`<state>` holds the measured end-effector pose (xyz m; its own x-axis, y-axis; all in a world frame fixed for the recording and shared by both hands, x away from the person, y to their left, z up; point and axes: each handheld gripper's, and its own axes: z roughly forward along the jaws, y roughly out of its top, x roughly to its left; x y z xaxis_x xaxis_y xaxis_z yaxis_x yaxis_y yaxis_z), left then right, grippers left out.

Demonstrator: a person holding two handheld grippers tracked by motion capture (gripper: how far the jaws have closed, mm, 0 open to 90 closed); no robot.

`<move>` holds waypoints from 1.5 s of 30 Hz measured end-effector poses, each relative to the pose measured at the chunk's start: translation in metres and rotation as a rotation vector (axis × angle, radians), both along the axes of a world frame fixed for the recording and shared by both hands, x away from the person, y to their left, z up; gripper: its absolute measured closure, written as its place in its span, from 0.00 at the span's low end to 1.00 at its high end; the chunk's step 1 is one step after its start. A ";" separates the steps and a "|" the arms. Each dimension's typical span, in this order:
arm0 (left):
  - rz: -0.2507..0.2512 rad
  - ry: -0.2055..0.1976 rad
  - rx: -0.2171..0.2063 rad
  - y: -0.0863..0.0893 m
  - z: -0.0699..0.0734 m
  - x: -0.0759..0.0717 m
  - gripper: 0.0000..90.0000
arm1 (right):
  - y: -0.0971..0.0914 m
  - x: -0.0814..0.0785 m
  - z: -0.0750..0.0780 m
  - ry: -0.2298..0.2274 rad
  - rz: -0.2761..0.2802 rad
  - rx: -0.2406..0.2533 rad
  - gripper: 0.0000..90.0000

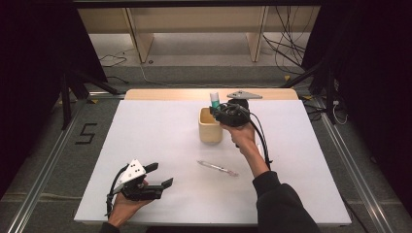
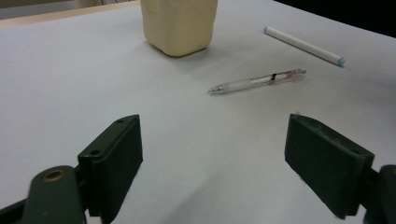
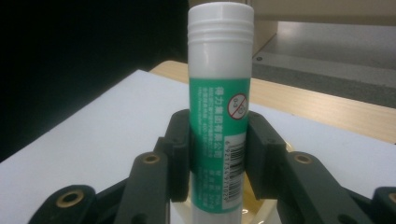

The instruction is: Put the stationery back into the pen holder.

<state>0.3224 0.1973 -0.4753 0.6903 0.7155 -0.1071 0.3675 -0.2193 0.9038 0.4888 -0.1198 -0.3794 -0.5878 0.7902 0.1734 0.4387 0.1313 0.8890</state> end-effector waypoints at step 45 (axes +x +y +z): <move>-0.002 -0.018 0.004 -0.001 0.000 -0.002 0.21 | 0.021 0.023 -0.024 0.065 -0.055 -0.030 0.73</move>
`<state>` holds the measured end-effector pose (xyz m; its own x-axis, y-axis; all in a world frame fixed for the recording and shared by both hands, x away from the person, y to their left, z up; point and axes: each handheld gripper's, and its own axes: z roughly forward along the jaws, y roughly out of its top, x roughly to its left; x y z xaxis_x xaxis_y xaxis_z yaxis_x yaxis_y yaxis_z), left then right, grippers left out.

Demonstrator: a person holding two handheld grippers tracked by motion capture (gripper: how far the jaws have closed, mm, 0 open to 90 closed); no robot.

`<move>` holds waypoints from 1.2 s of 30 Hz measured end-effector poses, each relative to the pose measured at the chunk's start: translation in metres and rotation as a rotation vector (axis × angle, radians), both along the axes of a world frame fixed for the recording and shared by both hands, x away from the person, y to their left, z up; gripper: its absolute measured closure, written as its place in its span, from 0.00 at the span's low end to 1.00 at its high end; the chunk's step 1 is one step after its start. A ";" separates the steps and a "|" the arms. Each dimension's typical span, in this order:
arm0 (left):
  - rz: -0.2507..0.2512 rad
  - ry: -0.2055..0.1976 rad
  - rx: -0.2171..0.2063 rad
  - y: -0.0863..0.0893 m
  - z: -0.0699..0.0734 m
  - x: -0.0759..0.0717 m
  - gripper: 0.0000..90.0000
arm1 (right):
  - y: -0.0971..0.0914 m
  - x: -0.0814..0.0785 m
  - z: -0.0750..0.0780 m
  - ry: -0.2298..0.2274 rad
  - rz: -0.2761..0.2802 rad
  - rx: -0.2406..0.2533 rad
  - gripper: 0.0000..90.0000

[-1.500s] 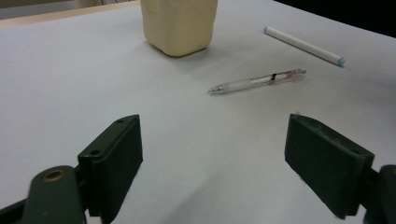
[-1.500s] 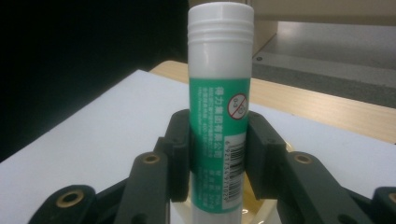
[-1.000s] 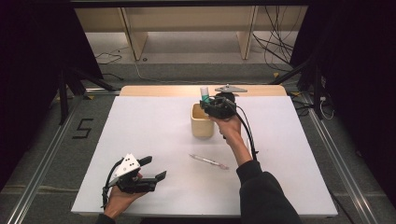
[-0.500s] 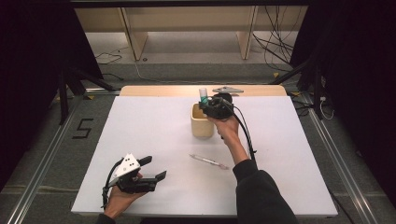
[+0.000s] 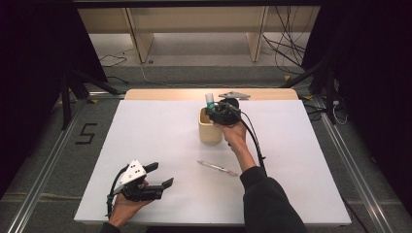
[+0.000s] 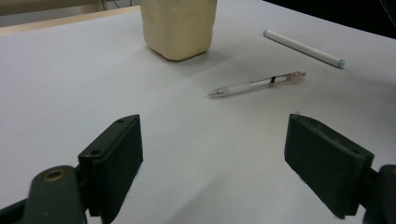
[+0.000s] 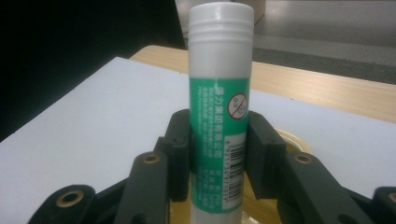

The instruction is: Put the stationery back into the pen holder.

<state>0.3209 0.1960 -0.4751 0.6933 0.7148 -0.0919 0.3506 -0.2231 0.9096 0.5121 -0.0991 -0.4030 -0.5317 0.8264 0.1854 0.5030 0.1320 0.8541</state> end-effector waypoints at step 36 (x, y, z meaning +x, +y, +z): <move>-0.014 0.012 0.015 -0.004 -0.002 0.000 0.21 | -0.005 -0.010 0.015 -0.040 0.041 0.015 0.44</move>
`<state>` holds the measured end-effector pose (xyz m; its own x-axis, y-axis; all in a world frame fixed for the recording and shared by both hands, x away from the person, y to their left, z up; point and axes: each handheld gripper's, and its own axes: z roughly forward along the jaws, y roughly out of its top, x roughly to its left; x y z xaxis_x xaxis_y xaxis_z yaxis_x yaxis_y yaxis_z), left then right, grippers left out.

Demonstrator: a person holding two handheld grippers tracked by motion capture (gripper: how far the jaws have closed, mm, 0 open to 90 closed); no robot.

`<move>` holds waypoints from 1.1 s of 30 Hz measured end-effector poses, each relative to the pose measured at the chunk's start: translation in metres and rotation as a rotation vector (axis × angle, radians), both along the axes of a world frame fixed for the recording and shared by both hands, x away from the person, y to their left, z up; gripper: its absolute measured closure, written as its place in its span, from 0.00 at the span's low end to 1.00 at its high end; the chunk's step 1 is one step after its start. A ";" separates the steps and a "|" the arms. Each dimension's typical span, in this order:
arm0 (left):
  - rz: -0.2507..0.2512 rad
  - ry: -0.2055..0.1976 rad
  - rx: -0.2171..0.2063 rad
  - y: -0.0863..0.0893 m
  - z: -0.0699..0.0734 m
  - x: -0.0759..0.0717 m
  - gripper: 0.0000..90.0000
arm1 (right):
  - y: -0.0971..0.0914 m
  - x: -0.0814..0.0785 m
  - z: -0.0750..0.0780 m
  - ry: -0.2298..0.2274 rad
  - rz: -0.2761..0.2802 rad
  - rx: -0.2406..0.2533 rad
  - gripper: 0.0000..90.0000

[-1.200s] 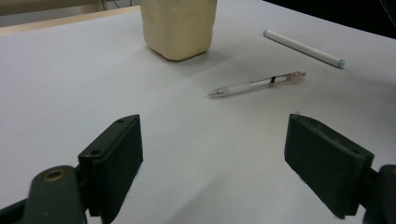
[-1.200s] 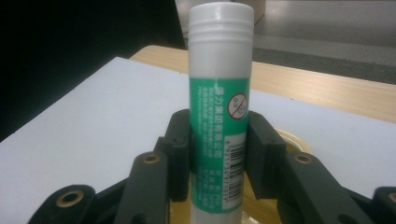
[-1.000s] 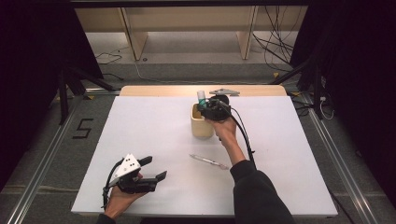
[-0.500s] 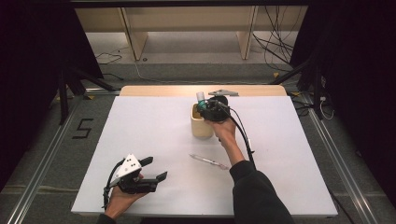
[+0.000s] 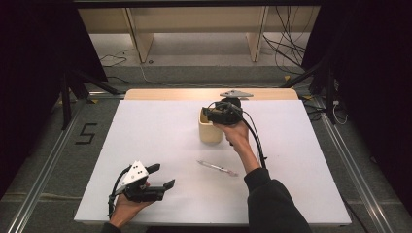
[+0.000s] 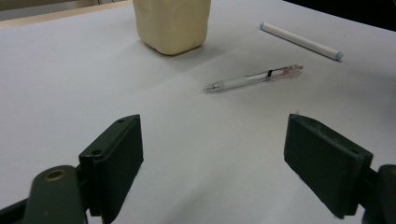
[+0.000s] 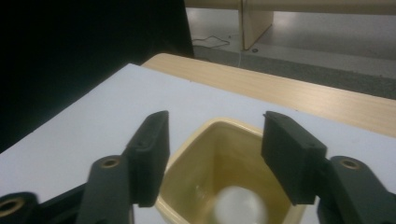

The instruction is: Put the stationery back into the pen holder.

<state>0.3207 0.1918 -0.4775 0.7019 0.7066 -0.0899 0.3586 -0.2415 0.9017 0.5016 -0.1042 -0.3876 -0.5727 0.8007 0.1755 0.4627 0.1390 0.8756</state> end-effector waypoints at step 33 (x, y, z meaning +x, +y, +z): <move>0.010 -0.004 -0.003 0.002 0.000 0.000 0.21 | -0.022 -0.060 0.001 0.064 0.287 -0.139 0.29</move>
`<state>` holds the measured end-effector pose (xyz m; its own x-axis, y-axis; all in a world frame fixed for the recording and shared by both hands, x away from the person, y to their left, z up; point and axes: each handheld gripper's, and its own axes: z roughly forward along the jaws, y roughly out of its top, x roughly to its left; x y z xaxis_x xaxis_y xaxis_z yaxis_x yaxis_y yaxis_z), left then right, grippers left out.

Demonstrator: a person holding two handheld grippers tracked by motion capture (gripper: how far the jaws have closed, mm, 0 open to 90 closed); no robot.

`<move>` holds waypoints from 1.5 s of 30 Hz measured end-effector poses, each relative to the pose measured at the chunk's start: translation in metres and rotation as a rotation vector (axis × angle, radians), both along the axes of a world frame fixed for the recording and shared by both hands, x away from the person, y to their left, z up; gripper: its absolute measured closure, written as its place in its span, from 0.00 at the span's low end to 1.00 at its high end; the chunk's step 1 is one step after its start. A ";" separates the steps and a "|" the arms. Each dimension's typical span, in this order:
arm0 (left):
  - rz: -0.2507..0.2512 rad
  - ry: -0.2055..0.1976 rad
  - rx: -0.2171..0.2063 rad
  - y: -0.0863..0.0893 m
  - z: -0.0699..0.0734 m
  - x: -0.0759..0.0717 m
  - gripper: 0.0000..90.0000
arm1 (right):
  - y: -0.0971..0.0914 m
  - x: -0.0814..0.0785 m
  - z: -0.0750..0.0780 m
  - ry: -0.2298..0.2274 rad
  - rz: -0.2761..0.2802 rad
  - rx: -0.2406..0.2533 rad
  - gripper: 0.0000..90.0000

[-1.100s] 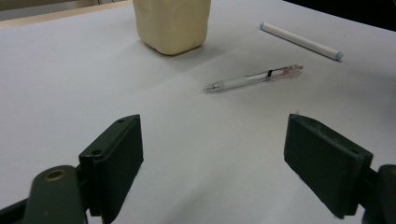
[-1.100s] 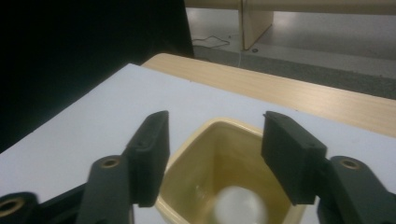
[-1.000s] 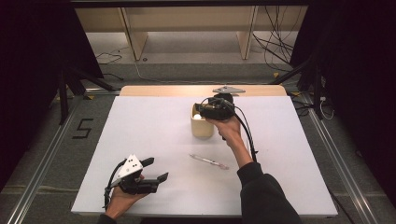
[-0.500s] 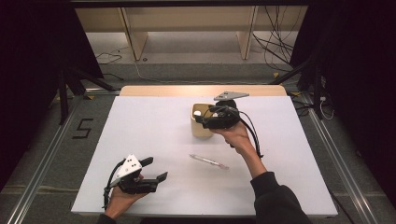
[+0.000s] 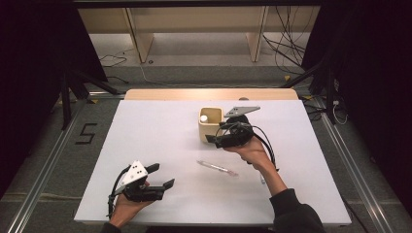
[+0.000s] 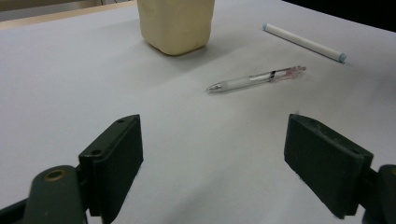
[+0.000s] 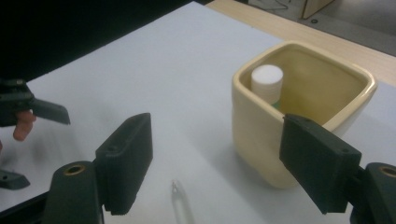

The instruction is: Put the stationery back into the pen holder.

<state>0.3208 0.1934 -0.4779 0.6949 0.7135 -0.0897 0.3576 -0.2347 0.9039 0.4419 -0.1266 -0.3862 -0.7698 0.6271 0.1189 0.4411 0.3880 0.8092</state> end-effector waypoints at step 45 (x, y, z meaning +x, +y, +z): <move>0.000 -0.001 -0.006 0.000 0.001 0.000 0.21 | 0.029 -0.007 -0.045 0.155 0.195 -0.320 0.36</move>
